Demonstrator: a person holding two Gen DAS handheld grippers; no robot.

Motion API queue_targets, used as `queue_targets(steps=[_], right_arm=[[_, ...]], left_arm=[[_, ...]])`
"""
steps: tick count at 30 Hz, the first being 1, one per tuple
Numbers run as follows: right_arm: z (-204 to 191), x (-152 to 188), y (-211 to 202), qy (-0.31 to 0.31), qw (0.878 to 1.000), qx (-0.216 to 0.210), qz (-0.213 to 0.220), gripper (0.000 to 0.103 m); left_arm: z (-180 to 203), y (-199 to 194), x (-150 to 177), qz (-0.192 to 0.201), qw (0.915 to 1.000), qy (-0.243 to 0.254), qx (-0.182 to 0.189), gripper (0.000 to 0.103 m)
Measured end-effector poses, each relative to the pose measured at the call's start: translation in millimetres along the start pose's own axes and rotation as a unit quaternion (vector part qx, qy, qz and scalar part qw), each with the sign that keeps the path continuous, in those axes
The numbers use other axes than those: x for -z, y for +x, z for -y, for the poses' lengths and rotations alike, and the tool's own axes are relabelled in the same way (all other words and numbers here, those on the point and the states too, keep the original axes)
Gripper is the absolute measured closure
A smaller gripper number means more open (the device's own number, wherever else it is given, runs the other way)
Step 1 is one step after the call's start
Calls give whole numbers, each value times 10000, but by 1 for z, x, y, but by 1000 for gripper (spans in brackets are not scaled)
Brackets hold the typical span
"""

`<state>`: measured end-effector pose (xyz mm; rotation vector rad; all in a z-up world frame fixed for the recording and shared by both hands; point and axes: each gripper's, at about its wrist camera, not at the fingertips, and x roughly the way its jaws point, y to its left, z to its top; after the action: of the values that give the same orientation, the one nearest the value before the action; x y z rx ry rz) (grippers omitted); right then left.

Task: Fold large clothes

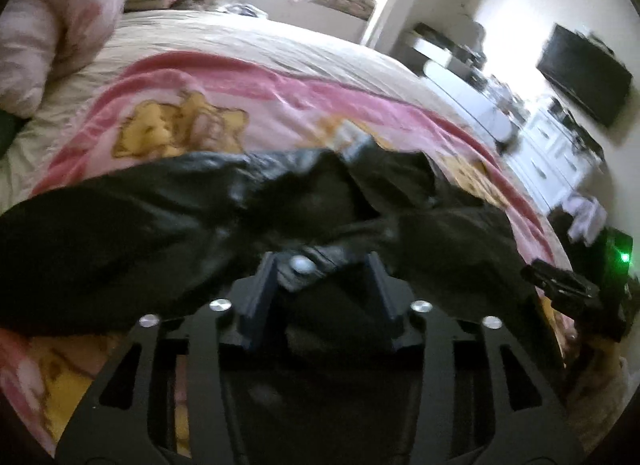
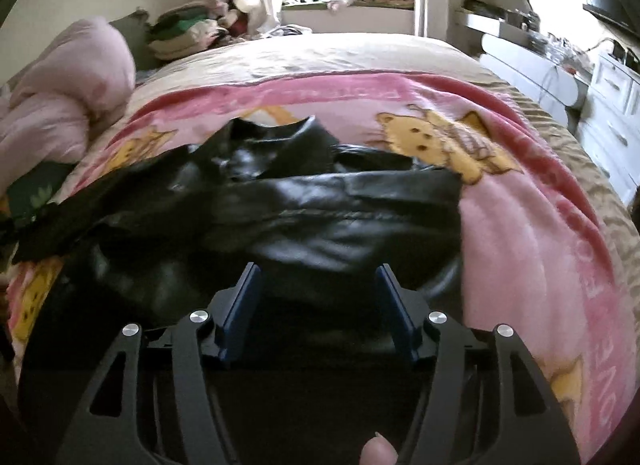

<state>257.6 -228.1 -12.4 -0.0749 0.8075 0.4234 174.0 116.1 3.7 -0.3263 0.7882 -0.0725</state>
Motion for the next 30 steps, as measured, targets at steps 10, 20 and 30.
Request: queue_targets(steps=[10, 20, 30], right_arm=[[-13, 16, 4, -87, 9997, -210, -55, 41], [6, 33, 44, 250, 9959, 83, -861, 38], [-14, 22, 6, 150, 9994, -82, -299, 15]], left_arm=[[9, 60, 38, -970, 9945, 190, -348, 44], [-2, 63, 42, -953, 9954, -66, -117, 43], [-1, 38, 38, -810, 9965, -194, -49, 27]])
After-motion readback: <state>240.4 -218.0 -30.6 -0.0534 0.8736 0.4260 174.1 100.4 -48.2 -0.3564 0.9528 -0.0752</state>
